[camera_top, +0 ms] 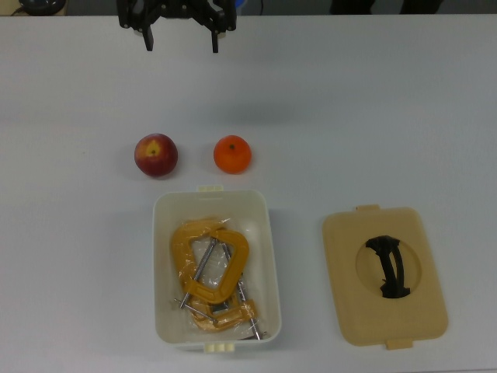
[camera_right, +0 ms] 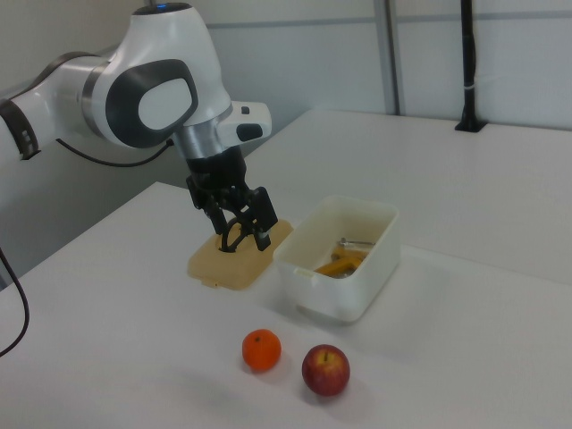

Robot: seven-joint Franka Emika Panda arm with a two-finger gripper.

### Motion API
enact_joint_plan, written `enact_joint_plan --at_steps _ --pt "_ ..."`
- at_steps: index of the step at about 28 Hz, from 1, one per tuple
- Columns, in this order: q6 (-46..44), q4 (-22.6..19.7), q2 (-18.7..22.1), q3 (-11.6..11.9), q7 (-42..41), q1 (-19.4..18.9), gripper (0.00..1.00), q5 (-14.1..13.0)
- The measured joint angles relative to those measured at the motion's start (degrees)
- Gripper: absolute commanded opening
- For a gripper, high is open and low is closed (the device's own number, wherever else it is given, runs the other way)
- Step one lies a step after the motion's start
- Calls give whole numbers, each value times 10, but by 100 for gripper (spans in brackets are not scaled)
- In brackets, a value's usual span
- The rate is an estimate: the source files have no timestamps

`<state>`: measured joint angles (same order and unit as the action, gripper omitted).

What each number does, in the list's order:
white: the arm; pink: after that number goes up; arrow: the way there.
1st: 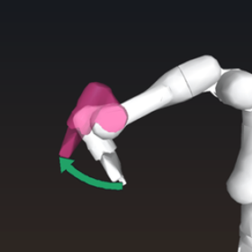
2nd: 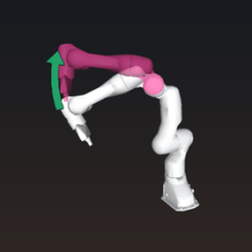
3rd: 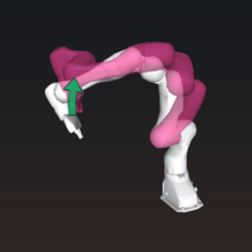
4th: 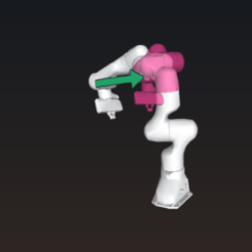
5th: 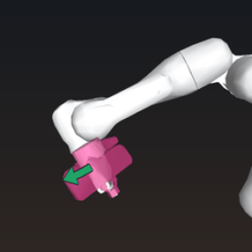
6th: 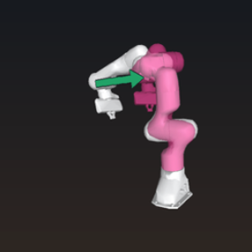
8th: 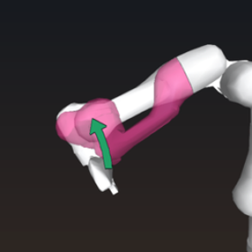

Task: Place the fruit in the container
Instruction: 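Move the open gripper over the red apple, then lower the gripper onto the red apple and close on it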

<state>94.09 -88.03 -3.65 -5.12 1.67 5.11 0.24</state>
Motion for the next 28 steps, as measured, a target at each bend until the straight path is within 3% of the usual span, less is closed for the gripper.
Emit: enact_joint_plan --at_steps 18,28 --pt "-14 -16 -12 3 0 17 100 0" --pt "-12 -27 -86 6 10 45 100 2"
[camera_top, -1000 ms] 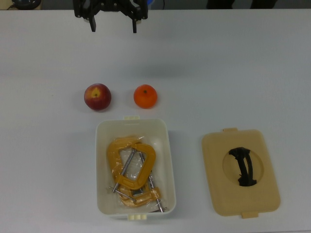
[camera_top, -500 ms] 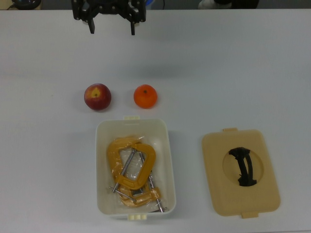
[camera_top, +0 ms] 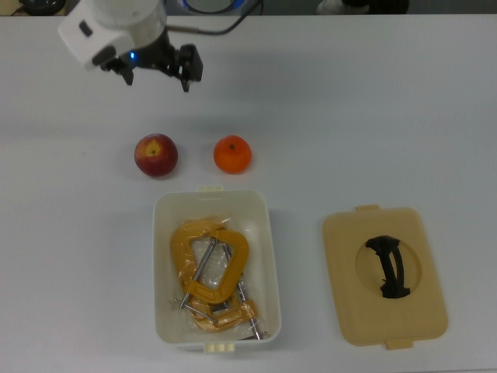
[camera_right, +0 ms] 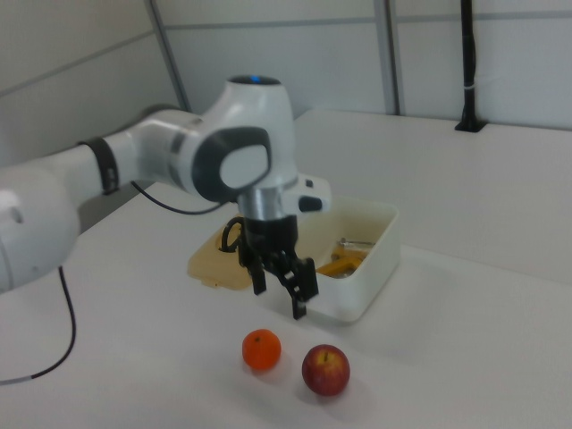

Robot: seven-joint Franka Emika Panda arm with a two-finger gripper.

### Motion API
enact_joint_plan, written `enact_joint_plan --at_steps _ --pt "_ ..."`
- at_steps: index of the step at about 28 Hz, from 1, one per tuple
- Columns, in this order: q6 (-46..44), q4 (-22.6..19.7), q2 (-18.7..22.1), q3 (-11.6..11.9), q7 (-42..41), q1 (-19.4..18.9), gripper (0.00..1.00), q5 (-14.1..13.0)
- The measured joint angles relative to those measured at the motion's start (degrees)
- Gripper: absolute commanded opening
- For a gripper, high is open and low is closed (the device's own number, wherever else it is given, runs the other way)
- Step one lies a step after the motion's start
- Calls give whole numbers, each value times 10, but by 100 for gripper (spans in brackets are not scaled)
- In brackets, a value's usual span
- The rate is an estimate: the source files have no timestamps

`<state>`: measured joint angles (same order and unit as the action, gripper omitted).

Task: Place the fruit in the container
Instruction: 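Lower the gripper onto the red apple and close on it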

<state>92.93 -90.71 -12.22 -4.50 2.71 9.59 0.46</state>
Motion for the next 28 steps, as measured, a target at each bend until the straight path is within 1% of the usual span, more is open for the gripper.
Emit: enact_joint_plan --at_steps 5,12,16,22,23,24,25,26,28 --pt "29 -8 -41 0 1 2 100 8" --pt "79 -41 -69 3 21 2 100 12" --pt "112 -50 -93 3 48 1 100 28" --pt "142 -50 -124 3 67 2 100 53" --pt "144 -50 -127 4 68 2 94 55" --pt "145 -50 -128 4 68 2 81 57" --pt "145 -50 -129 6 68 2 60 58" --pt "145 -50 -129 8 68 2 53 58" --pt "145 -49 -128 9 68 2 42 58"
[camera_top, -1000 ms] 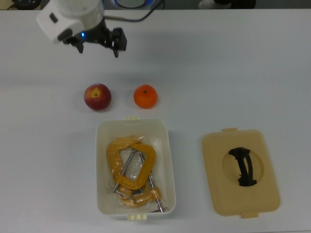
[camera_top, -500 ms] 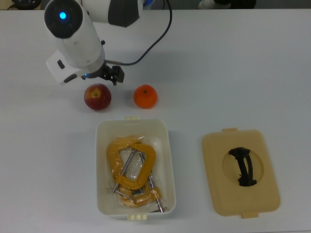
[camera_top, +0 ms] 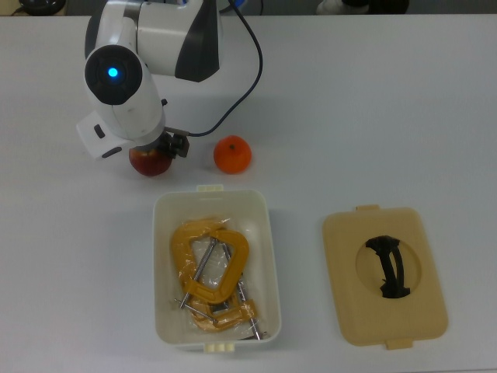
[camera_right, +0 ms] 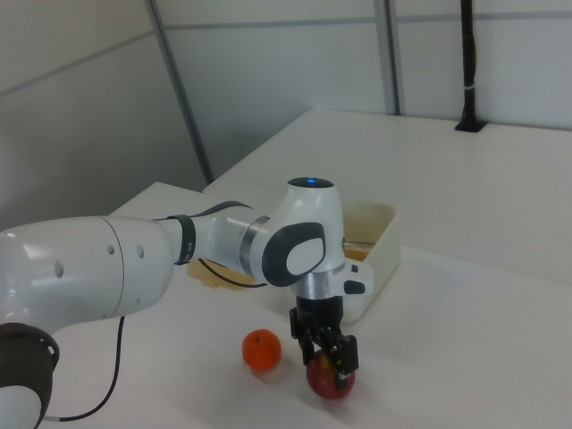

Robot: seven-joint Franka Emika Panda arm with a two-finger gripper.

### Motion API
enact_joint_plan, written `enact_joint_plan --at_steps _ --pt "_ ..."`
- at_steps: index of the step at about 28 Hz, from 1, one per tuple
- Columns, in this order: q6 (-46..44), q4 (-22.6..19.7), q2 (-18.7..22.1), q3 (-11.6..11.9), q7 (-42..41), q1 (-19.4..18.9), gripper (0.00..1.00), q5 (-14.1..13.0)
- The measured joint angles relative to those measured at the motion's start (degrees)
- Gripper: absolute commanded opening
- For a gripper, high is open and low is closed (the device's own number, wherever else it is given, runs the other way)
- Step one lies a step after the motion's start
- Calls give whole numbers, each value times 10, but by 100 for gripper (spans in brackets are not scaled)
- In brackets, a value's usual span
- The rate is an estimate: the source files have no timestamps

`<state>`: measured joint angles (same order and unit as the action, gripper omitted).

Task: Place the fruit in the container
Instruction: 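Lower the gripper onto the red apple and close on it, then lift the apple, carry it over the white container, release it inside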

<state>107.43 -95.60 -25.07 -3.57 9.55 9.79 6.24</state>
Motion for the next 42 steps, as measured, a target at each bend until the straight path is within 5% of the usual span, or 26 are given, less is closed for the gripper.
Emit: enact_joint_plan --at_steps 7,18,22,26,31,42 --pt "0 9 9 3 0 4 40 0" --pt "2 75 80 -1 -28 -4 43 1" --pt "59 90 81 -4 -40 -17 44 1" --pt "155 89 68 -8 -41 -39 59 1" --pt "234 89 42 -9 -41 -67 100 1" --pt "183 94 39 -9 -41 -73 100 1"
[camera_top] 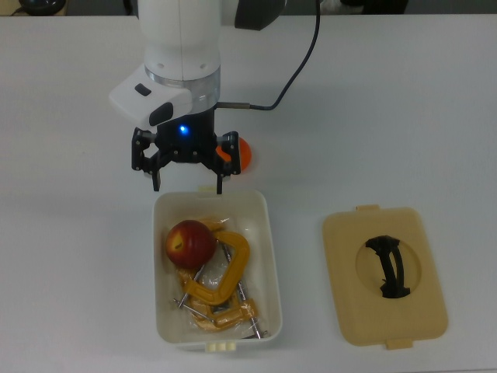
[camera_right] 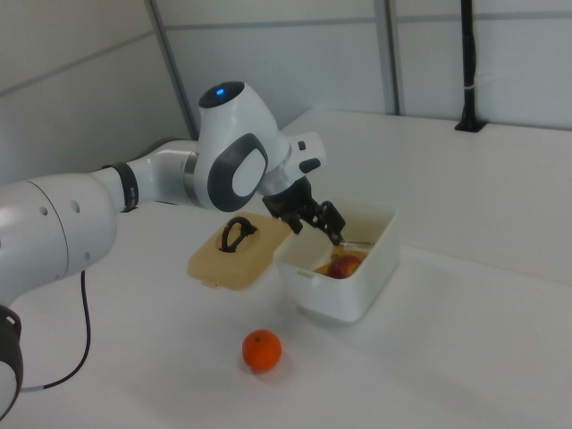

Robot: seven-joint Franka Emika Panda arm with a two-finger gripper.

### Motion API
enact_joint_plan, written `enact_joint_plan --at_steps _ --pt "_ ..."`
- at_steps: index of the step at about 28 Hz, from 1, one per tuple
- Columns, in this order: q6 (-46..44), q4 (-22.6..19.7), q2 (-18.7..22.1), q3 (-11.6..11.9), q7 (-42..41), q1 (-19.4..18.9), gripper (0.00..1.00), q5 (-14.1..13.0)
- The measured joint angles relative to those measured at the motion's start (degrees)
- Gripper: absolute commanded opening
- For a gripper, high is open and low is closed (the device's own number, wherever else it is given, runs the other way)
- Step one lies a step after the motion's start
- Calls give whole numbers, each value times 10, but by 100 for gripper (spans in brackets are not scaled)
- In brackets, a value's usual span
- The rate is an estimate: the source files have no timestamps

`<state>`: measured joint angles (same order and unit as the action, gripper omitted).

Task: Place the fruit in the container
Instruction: 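Lift the apple, carry it over the white container, release it inside, then move the gripper to the orange mandarin and close on it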

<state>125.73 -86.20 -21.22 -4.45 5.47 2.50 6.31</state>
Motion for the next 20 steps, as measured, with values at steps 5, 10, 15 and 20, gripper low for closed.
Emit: enact_joint_plan --at_steps 5,10,15,20 --pt "-119 2 17 0 -32 0 100 0" --pt "-265 0 34 -8 -114 -3 100 -1" --pt "-299 -29 34 -22 -134 -13 100 -1" --pt "-273 -77 26 -25 -134 -30 100 -1"
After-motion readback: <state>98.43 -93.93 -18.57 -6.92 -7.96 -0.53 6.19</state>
